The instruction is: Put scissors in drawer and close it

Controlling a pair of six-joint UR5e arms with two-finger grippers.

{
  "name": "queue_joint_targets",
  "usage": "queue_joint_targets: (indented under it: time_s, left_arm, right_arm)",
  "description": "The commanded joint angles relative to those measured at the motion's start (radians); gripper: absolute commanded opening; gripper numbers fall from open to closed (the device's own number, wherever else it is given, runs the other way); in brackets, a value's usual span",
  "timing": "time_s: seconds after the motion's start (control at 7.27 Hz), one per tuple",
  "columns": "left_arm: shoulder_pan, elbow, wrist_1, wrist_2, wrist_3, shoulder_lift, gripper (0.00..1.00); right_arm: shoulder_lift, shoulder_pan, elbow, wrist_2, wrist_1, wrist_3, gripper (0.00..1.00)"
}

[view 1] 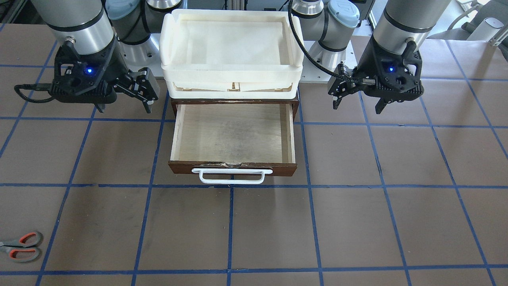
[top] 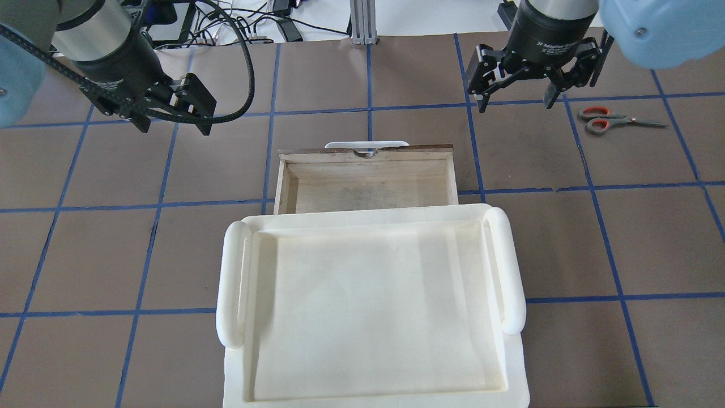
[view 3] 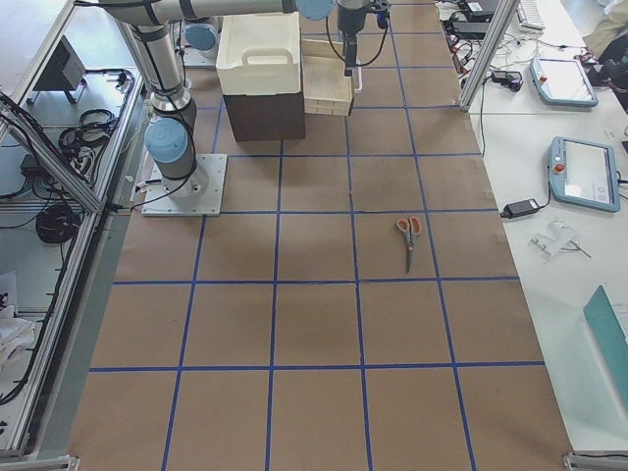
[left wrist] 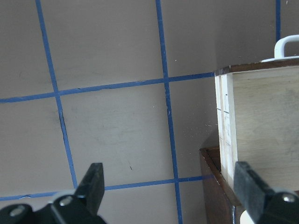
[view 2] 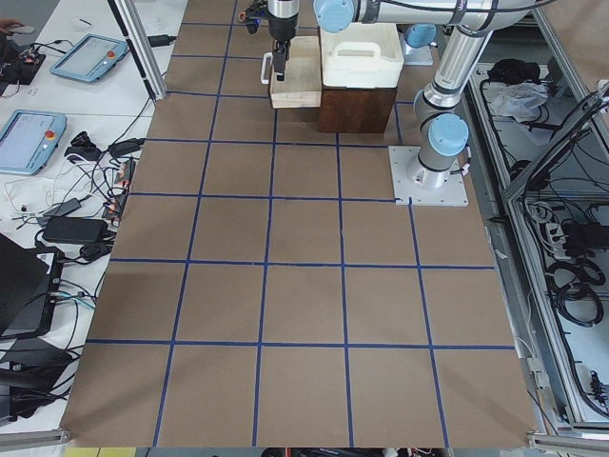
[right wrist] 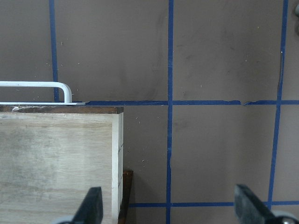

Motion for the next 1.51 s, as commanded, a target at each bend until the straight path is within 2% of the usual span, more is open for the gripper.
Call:
queue_joint_targets:
  time_s: [0.0, 0.41, 0.55, 0.69, 0.96, 1.1, 1.38]
  left_arm:
    - [0.001, 0.000, 0.000, 0.001, 0.001, 0.000, 1.00]
    - [-0.001, 0.000, 0.000, -0.001, 0.000, 0.000, 1.00]
    - [0.001, 0.000, 0.000, 0.001, 0.001, 0.000, 1.00]
    - [0.001, 0.000, 0.000, 0.001, 0.001, 0.000, 1.00]
    - [0.001, 0.000, 0.000, 0.001, 0.001, 0.000, 1.00]
    - [-0.001, 0.000, 0.000, -0.001, -0.005, -0.001, 1.00]
    - [-0.001, -0.005, 0.000, -0.001, -0.006, 0.000, 1.00]
  right_arm:
    - [-0.003, 0.000, 0.005, 0.005, 0.003, 0.001, 1.00]
    - [0.009, -0.009, 0.011, 0.000, -0.009, -0.046, 1.00]
    - [0.009, -0.029, 0.010, -0.010, -0.023, -0.133, 1.00]
    - [0.011, -0.100, 0.011, -0.003, -0.025, -0.260, 1.00]
    - [0.020, -0.266, 0.011, 0.002, -0.031, -0.736, 1.00]
    - [0.045, -0.314, 0.011, 0.002, -0.042, -0.910, 1.00]
    - [0.145, -0.418, 0.013, 0.002, -0.223, -1.282, 1.00]
